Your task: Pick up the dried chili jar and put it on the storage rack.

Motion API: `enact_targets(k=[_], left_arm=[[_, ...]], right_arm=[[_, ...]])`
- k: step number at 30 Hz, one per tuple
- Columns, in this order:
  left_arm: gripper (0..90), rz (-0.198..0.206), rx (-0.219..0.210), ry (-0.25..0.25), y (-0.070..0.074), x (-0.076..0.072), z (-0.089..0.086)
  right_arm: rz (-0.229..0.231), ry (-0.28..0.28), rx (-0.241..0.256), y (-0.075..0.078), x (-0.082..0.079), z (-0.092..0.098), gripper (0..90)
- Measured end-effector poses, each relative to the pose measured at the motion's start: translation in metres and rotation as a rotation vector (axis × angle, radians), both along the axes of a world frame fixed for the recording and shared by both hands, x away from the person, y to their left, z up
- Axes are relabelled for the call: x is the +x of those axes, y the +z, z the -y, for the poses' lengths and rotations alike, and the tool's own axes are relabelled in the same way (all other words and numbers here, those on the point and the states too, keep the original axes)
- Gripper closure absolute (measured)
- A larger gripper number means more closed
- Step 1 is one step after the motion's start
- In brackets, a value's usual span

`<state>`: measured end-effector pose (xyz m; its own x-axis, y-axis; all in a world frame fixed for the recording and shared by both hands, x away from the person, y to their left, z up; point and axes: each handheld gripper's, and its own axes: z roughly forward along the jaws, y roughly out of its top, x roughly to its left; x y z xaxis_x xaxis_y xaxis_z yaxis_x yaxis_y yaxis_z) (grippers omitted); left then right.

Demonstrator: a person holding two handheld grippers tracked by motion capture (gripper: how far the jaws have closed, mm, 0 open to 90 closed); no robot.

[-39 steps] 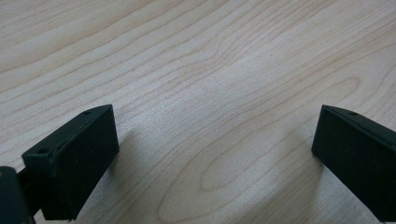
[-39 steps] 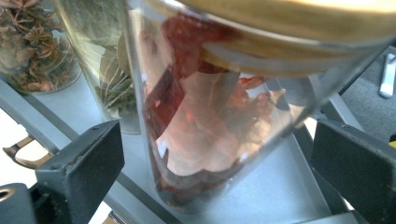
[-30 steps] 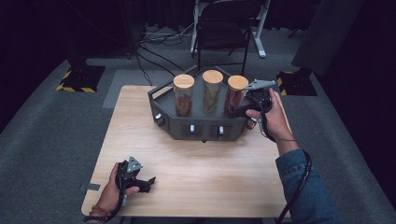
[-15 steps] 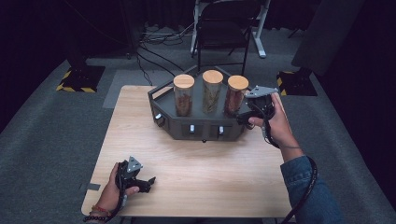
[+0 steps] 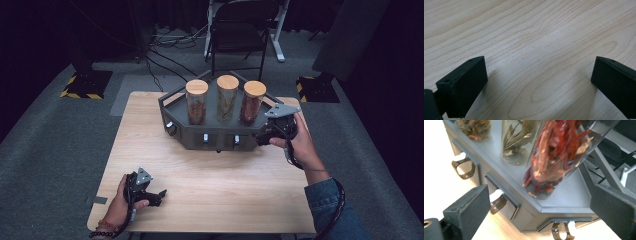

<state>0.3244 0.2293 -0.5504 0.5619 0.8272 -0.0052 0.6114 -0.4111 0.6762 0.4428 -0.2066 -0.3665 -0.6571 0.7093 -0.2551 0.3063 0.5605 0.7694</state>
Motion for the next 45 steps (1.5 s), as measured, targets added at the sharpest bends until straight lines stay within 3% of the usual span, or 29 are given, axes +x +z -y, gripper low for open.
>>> enact_targets(k=[5,14,28,45], left_arm=[[0.5,0.001,0.0,0.0,0.0,0.0,0.0],[0.5,0.001,0.0,0.001,0.0,0.0,0.0],[0.6,0.002,0.0,0.002,0.0,0.0,0.0],[0.6,0.003,0.0,0.004,0.0,-0.001,0.0]], right_arm=[[0.014,0.003,-0.022,-0.007,-0.009,0.004,2.7],[-0.013,0.031,-0.013,-0.024,-0.024,0.011,2.6],[-0.009,0.089,-0.068,-0.06,-0.05,0.014,2.6],[-0.105,0.074,-0.1,-0.113,-0.07,0.028,2.6]])
